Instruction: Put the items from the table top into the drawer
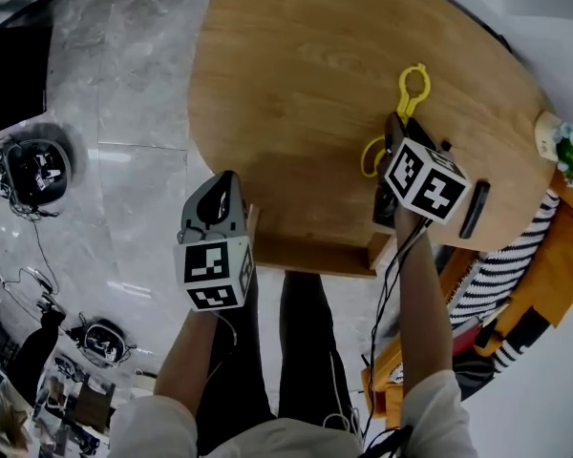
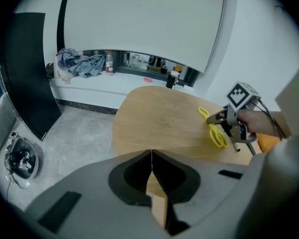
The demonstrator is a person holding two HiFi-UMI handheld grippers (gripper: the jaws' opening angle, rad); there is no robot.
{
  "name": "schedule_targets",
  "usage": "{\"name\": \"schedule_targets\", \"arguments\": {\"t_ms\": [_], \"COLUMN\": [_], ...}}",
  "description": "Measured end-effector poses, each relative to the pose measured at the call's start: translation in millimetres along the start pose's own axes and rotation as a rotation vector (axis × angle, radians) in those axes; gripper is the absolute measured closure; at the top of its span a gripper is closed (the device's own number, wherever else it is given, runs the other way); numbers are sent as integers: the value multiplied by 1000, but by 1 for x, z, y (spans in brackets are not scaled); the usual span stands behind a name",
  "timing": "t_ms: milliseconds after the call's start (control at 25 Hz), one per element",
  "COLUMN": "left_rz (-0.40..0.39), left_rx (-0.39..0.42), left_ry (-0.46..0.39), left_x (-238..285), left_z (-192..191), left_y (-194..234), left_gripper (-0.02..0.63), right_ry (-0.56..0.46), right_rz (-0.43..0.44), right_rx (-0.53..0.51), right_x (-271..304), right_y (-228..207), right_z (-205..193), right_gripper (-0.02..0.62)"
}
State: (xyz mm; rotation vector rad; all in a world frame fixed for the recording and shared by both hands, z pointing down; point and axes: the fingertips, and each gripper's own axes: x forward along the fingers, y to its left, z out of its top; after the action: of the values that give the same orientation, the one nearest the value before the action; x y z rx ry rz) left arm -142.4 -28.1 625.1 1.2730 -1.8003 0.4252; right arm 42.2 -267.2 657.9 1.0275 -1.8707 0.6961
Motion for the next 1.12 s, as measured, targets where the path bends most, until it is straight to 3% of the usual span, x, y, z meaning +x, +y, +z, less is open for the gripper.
{"name": "schedule_targets", "arguments": {"t_ms": [480, 1120], "left_rz": [3, 15], "left_rx": [-16, -37], "left_ry": [-5, -12], "left_x": [-8, -48], "left_z": [-11, -53], "left_y": [1, 1], "left_gripper": [597, 597], "right_ry": [48, 13], "right_rz": [7, 128], "right_rx": [11, -171], "right_x": [1, -65], "right_y": [2, 49], "right_z": [-2, -37], "right_gripper": [492, 494]}}
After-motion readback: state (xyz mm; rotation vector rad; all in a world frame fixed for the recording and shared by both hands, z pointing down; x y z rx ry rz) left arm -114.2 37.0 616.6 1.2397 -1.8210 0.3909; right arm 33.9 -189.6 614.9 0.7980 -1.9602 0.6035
